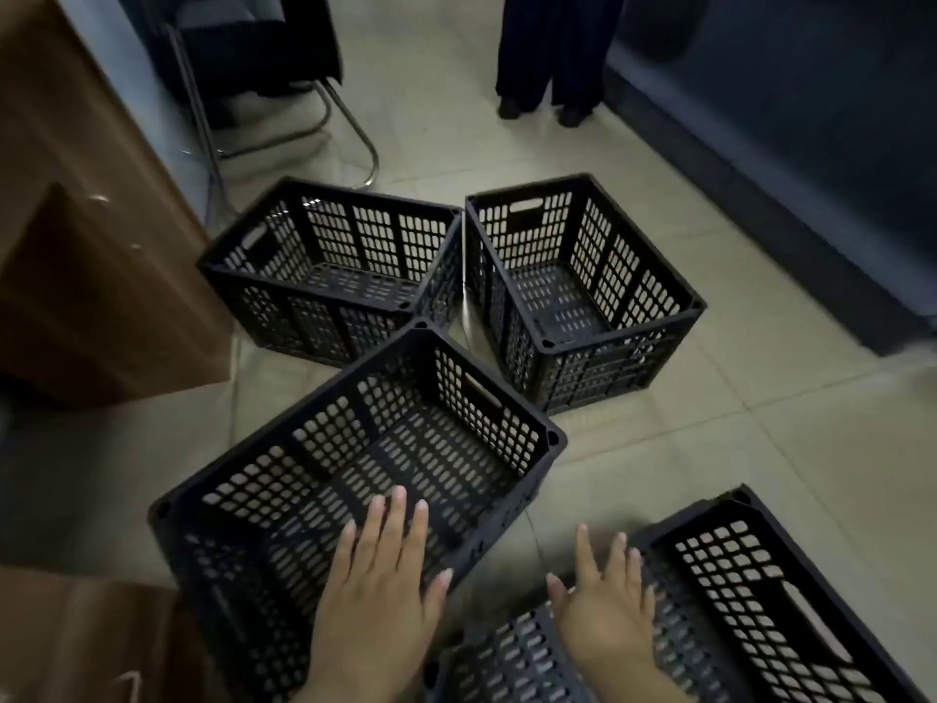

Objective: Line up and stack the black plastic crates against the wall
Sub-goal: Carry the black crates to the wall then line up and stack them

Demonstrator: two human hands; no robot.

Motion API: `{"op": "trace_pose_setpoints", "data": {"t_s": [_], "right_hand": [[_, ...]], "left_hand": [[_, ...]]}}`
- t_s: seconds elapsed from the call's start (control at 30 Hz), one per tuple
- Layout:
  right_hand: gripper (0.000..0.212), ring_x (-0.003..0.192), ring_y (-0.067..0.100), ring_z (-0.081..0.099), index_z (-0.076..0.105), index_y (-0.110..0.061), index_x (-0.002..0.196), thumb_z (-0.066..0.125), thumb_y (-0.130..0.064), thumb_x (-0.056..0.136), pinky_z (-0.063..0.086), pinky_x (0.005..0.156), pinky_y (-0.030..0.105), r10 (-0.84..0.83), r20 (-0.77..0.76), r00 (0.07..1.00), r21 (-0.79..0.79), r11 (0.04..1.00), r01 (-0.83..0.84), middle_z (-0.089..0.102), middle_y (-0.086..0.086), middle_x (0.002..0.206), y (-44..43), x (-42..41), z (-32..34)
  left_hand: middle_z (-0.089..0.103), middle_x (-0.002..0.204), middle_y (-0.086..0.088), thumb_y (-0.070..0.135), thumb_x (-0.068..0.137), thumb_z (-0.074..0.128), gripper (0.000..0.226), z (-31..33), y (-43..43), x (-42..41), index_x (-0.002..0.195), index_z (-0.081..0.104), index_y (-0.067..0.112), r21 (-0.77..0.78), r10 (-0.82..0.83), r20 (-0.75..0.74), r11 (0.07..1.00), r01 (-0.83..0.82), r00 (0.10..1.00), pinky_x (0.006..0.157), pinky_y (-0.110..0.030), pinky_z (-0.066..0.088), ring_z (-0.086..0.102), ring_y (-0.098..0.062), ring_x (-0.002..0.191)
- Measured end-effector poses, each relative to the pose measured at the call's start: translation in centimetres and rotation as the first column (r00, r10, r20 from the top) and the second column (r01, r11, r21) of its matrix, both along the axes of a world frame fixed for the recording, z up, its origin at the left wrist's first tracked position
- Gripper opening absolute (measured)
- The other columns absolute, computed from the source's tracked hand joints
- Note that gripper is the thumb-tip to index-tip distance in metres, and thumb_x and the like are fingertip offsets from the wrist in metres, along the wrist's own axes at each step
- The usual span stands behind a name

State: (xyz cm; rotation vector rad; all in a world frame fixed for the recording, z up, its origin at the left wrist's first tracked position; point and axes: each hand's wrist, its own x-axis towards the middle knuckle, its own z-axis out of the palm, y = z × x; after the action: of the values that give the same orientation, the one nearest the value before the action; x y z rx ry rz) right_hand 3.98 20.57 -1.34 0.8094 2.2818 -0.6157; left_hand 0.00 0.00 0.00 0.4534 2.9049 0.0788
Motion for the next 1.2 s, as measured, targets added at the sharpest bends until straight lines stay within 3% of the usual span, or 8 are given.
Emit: {"op": "trace_pose_setpoints", "data": {"t_s": [0.13,0.3,0.57,0.7,0.83,0.93,1.1,1.2], "right_hand": [[0.067,0.144,0.029,-0.016,-0.011,-0.033,0.147,0.025,-0.054,0.094,0.001,0.118,0.043,-0.165,-0.006,0.986,0.099,0.981,0.165,-0.024,0.014,0.154,0.5,-2.7,-7.3],[0.07,0.121,0.052,0.04,0.044,-0.008,0.131,0.012,-0.057,0.092,0.038,0.095,0.057,-0.169,-0.237,0.957,0.335,0.91,0.244,0.042,0.04,0.131,0.7,-4.0,-13.8],[0.069,0.125,0.052,0.024,0.038,-0.006,0.136,0.0,-0.047,0.096,0.036,0.093,0.067,-0.181,-0.271,0.945,0.301,0.917,0.262,0.041,0.041,0.132,0.9,-4.3,-14.9],[0.058,0.132,0.059,0.014,0.031,-0.006,0.142,0.047,-0.032,0.093,0.026,0.099,0.07,-0.133,-0.291,0.948,0.364,0.901,0.238,0.024,0.042,0.142,5.5,-5.8,-14.2],[0.059,0.133,0.061,0.01,0.024,-0.007,0.145,0.043,-0.032,0.095,0.021,0.104,0.067,-0.041,-0.257,0.965,0.464,0.871,0.161,0.014,0.041,0.146,11.5,-7.2,-12.9],[0.064,0.139,0.049,-0.013,-0.004,-0.016,0.149,0.029,-0.038,0.098,0.007,0.113,0.056,0.037,-0.142,0.989,0.388,0.921,0.021,-0.011,0.029,0.153,14.2,-8.1,-12.4],[0.067,0.138,0.042,-0.025,-0.016,-0.02,0.147,0.02,-0.046,0.097,0.003,0.116,0.049,0.237,-0.097,0.967,0.424,0.889,-0.175,-0.024,0.019,0.153,18.0,-9.4,-13.0],[0.084,0.141,0.037,-0.015,-0.002,-0.017,0.147,-0.005,-0.07,0.082,0.015,0.113,0.051,0.341,-0.101,0.935,0.504,0.828,-0.247,-0.007,0.019,0.156,20.5,-10.7,-13.7]], "left_hand": [[0.059,0.131,-0.008,0.058,0.084,0.027,0.068,-6.2,2.3,-3.0,0.124,0.059,0.015,0.05,-0.055,0.103,0.998,0.05,0.993,0.114,-0.034,-0.002,0.036,-0.021,0.124],[0.062,0.127,-0.005,0.058,0.091,0.013,0.071,-12.8,4.6,-6.0,0.12,0.063,0.017,0.083,-0.143,0.127,0.988,0.133,0.982,0.114,-0.034,-0.002,0.044,-0.021,0.121],[0.064,0.124,0.003,0.056,0.093,0.009,0.071,-16.1,6.0,-6.7,0.119,0.064,0.02,0.099,-0.156,0.205,0.985,0.138,0.966,0.11,-0.034,0.005,0.061,-0.018,0.113],[0.063,0.125,0.005,0.056,0.093,0.009,0.069,-15.6,5.8,-6.7,0.12,0.063,0.025,0.146,-0.164,0.218,0.98,0.134,0.962,0.114,-0.031,-0.002,0.048,-0.015,0.122],[0.058,0.13,0.004,0.059,0.09,0.009,0.062,-16.2,5.7,-6.8,0.129,0.047,0.029,0.193,-0.199,0.123,0.966,0.173,0.972,0.115,-0.031,-0.002,0.019,-0.01,0.14],[0.059,0.13,0.003,0.059,0.089,0.01,0.061,-17.3,5.7,-7.2,0.131,0.042,0.029,0.184,-0.219,-0.025,0.958,0.22,0.975,0.115,-0.032,-0.001,-0.003,-0.005,0.144],[0.064,0.123,0.003,0.056,0.09,0.018,0.06,-20.7,5.6,-7.5,0.142,0.032,0.029,-0.014,-0.327,-0.269,0.942,0.336,0.906,0.116,-0.04,0.003,0.004,-0.017,0.145],[0.055,0.132,-0.002,0.04,0.095,0.023,0.054,-22.7,5.8,-7.7,0.145,0.026,0.021,-0.17,-0.359,-0.456,0.933,0.317,0.814,0.115,-0.046,0.009,0.01,-0.026,0.145]]}}
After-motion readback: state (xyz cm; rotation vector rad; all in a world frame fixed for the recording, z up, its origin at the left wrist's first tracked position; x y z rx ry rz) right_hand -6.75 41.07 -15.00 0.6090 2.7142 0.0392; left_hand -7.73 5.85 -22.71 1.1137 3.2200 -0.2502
